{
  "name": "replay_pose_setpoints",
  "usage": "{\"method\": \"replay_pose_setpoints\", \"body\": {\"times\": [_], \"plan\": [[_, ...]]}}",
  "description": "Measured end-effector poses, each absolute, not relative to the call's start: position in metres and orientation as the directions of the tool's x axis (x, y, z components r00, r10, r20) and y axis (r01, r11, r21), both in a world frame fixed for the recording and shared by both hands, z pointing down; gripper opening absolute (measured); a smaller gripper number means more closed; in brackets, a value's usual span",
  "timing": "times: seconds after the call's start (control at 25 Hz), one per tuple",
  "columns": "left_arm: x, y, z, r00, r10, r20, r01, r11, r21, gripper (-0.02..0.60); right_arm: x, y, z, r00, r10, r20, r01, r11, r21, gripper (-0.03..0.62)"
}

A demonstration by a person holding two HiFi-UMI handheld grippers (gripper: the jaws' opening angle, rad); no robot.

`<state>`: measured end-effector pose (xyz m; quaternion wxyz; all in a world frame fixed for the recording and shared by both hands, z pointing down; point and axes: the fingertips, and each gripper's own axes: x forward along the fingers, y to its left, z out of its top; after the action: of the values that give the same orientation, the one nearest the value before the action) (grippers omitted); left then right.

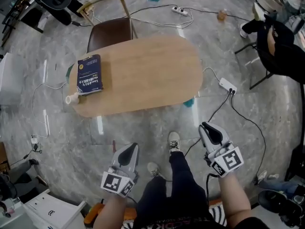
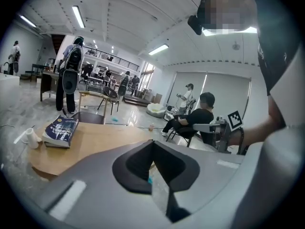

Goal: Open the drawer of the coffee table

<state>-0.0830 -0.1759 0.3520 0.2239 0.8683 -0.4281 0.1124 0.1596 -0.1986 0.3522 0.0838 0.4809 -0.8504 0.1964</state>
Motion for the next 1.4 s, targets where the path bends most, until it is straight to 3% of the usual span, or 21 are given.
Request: {"method": "replay_pose_setpoints", "body": {"times": [0.28, 0.92, 1.4], "plan": [[-0.097, -0.194, 0.445, 0.609, -0.668, 0.428, -0.792, -0.539, 0.285, 0.006, 0.161, -0.214, 0.444, -0.493, -0.787, 0.371, -0.869, 0.423, -0.258, 0.116], [-0.100, -0.215, 0.602, 0.617, -0.675, 0.405, -0.785, -0.560, 0.264, 0.006, 0.177, -0.232, 0.623, -0.434, -0.803, 0.408, -0.901, 0.377, -0.217, 0.165], [-0.118, -0.237, 0.723, 0.626, -0.722, 0.295, -0.778, -0.600, 0.184, 0.008, 0.210, -0.268, 0.760, -0.360, -0.849, 0.387, -0.933, 0.333, -0.137, 0.206]]}}
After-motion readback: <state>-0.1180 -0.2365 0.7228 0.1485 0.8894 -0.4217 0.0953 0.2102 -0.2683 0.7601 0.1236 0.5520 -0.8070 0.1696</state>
